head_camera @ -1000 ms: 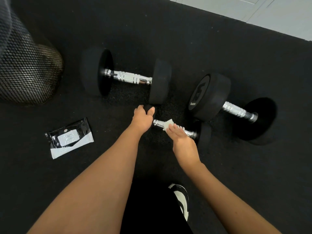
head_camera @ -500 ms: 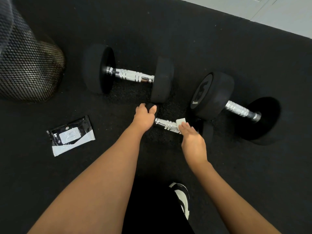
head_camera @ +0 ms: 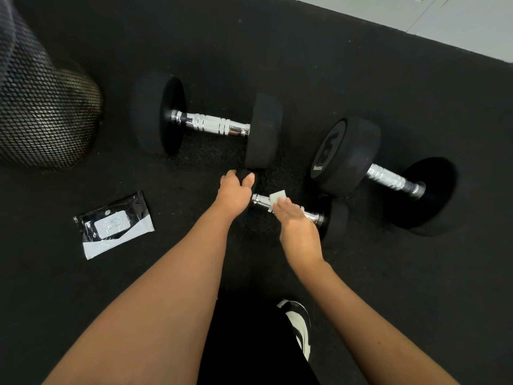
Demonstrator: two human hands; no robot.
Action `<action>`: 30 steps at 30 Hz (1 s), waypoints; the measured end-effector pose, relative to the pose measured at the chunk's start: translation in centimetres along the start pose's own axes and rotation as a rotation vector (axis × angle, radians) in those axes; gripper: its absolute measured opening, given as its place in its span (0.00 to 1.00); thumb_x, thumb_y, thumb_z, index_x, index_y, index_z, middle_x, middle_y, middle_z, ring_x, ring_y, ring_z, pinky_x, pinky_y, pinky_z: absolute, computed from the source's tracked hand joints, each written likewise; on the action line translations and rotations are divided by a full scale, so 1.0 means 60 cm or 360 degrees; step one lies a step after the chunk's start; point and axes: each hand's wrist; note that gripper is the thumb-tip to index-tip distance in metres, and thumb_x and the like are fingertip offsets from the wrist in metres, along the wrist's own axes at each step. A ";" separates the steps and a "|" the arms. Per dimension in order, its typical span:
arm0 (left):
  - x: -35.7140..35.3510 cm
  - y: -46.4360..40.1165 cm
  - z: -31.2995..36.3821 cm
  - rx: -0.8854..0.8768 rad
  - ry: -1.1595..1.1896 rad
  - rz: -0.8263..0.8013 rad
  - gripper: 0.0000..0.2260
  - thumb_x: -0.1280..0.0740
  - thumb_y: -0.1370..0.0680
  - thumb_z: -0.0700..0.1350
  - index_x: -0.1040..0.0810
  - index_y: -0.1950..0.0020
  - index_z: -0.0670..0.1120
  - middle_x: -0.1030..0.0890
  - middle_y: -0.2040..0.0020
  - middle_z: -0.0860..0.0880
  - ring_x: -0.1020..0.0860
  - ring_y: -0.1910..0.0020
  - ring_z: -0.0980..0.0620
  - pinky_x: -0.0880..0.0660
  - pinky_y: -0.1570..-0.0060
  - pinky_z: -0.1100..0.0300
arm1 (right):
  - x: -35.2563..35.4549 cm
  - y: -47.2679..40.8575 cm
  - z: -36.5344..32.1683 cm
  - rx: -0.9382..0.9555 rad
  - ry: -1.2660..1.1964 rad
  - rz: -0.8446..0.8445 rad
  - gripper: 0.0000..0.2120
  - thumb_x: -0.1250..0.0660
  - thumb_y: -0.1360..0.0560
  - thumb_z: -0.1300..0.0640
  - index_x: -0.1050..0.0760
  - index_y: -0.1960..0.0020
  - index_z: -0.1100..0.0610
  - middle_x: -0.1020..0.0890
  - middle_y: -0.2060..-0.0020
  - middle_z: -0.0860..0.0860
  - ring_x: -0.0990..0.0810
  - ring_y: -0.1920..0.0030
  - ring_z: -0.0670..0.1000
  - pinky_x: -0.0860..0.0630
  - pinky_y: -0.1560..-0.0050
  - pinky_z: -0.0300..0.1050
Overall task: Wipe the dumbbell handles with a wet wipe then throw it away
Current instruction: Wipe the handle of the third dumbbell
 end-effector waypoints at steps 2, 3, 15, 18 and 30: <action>0.000 0.000 0.000 -0.0007 0.0004 0.0003 0.22 0.43 0.19 0.52 0.36 0.30 0.41 0.32 0.33 0.41 0.31 0.35 0.41 0.34 0.36 0.50 | 0.006 0.010 0.014 0.0086 -0.0003 0.0013 0.29 0.24 0.50 0.77 0.18 0.50 0.61 0.15 0.51 0.56 0.16 0.50 0.55 0.22 0.52 0.53; 0.001 0.000 0.000 -0.0006 0.0005 0.0004 0.22 0.43 0.19 0.52 0.36 0.30 0.41 0.32 0.33 0.41 0.31 0.35 0.41 0.34 0.36 0.49 | 0.011 0.012 0.023 0.0091 0.0000 0.0021 0.30 0.24 0.51 0.78 0.18 0.51 0.61 0.15 0.51 0.56 0.16 0.50 0.55 0.21 0.53 0.53; 0.001 0.001 0.002 0.0006 -0.0023 -0.0002 0.22 0.44 0.19 0.52 0.38 0.29 0.41 0.33 0.32 0.41 0.32 0.34 0.41 0.34 0.35 0.49 | 0.001 -0.001 0.012 0.0265 0.0017 -0.0053 0.23 0.35 0.41 0.76 0.19 0.48 0.64 0.17 0.47 0.58 0.18 0.46 0.59 0.23 0.48 0.58; 0.001 0.001 0.002 0.0005 -0.0024 0.0001 0.23 0.44 0.19 0.52 0.38 0.28 0.41 0.33 0.31 0.41 0.32 0.33 0.41 0.34 0.34 0.48 | 0.003 -0.012 0.008 0.0121 -0.0021 -0.0138 0.25 0.31 0.41 0.79 0.21 0.45 0.66 0.19 0.44 0.61 0.21 0.43 0.61 0.27 0.42 0.60; 0.001 0.001 0.000 0.0005 0.0003 -0.0005 0.24 0.44 0.19 0.52 0.39 0.27 0.41 0.34 0.30 0.41 0.33 0.32 0.42 0.35 0.33 0.48 | 0.005 -0.006 0.024 0.0082 -0.0020 -0.0147 0.30 0.24 0.49 0.78 0.19 0.48 0.62 0.17 0.48 0.57 0.17 0.48 0.57 0.20 0.53 0.56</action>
Point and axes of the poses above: each hand's wrist, its own y-axis away from the middle knuckle, its own x-axis out of the back of the hand, z = x × y
